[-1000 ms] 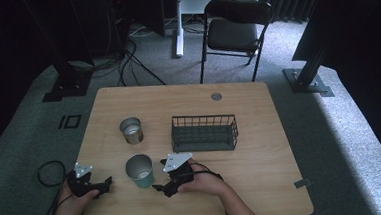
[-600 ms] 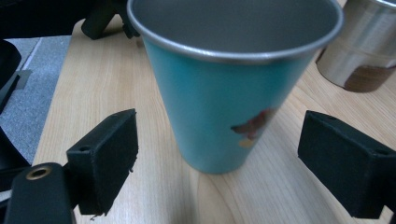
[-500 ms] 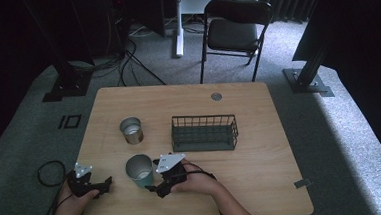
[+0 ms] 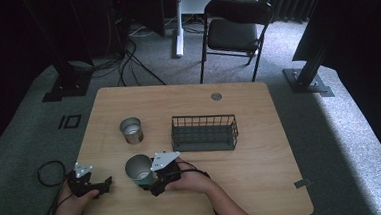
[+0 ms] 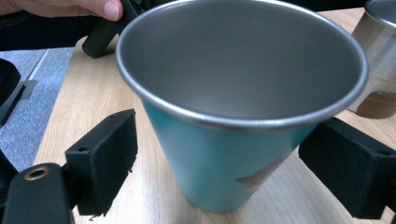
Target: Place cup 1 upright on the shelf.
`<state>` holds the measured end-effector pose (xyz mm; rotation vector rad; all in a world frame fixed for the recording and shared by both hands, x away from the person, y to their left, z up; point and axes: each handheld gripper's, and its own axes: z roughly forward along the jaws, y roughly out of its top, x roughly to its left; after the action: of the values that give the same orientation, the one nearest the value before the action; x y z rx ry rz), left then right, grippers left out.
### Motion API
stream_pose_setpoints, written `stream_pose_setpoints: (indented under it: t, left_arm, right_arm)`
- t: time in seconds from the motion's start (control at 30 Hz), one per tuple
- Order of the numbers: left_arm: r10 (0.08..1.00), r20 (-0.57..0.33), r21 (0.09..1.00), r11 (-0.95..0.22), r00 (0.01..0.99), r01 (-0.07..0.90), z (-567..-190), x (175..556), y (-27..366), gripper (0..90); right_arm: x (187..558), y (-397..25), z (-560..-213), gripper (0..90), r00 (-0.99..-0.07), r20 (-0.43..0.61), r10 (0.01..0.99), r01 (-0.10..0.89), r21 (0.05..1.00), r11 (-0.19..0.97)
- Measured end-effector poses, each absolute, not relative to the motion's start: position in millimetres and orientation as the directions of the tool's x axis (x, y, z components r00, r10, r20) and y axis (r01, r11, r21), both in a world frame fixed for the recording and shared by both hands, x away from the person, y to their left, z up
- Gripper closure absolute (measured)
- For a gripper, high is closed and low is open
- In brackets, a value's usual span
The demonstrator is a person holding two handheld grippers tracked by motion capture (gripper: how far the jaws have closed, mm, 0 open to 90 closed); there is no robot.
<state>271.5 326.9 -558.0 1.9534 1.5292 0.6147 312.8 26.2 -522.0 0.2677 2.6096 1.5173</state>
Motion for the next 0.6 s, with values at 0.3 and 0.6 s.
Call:
stream_pose_setpoints:
  t: [0.3, 0.6]
  left_arm:
    - [0.972, 0.005, 0.687, -0.175, 0.236, 0.705, -558, 271, 327, 0.4]
    - [0.972, 0.005, 0.688, -0.175, 0.236, 0.705, -558, 272, 327, 0.4]
  right_arm:
    - [315, 33, -521, 10.8, -0.979, 0.011, 0.202, 0.104, 0.882, 0.459]
    - [316, 42, -520, 10.8, -0.978, 0.006, 0.210, 0.100, 0.891, 0.442]
